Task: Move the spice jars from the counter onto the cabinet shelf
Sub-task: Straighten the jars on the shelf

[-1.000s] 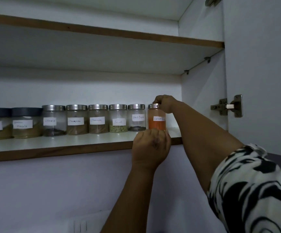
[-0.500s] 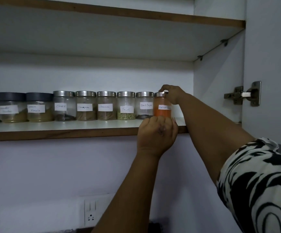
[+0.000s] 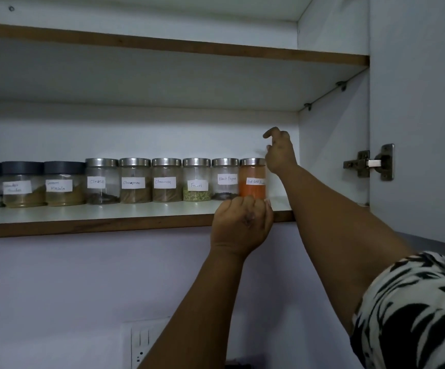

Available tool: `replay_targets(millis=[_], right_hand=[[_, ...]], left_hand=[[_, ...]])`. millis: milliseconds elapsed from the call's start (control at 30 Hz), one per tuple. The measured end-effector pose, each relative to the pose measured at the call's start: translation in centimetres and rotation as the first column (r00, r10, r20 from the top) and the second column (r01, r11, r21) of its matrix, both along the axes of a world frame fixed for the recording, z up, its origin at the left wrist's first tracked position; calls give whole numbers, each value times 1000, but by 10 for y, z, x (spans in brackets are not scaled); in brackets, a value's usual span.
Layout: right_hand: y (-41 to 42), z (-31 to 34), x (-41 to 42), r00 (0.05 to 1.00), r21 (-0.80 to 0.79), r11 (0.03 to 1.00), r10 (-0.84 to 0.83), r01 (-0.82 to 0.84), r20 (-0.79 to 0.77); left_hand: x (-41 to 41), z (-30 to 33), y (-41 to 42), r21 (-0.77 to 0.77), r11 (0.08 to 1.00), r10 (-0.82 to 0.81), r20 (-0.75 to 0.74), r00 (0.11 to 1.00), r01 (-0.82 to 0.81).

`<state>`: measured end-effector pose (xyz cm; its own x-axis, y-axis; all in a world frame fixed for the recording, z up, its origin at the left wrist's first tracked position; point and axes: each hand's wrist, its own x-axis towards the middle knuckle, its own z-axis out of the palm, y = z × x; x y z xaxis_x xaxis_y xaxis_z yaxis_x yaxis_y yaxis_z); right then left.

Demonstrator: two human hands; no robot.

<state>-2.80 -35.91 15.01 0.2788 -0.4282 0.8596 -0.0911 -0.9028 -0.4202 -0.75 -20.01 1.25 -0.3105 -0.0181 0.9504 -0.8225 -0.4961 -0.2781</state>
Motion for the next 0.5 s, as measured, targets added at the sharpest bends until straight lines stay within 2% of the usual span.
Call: replay_targets(millis=[200,400,433,500], right_hand=[[49,-24,-34,994,13,997,69,-70,84],[115,-62,-69,981,-134,987,113,-92,157],[124,-67,-74,981,-147,985,110,-87,161],[141,-78,-84,981,-165,983,110,-83,163]], left_hand=[[-12,2,5,91,995,-29,-149,988,43],[-24,4,31,216,933,-212,-314,925,287],[-25,3,37,212,903,-285,-357,889,374],[-32,-1,50,143,828,-401,-526,750,542]])
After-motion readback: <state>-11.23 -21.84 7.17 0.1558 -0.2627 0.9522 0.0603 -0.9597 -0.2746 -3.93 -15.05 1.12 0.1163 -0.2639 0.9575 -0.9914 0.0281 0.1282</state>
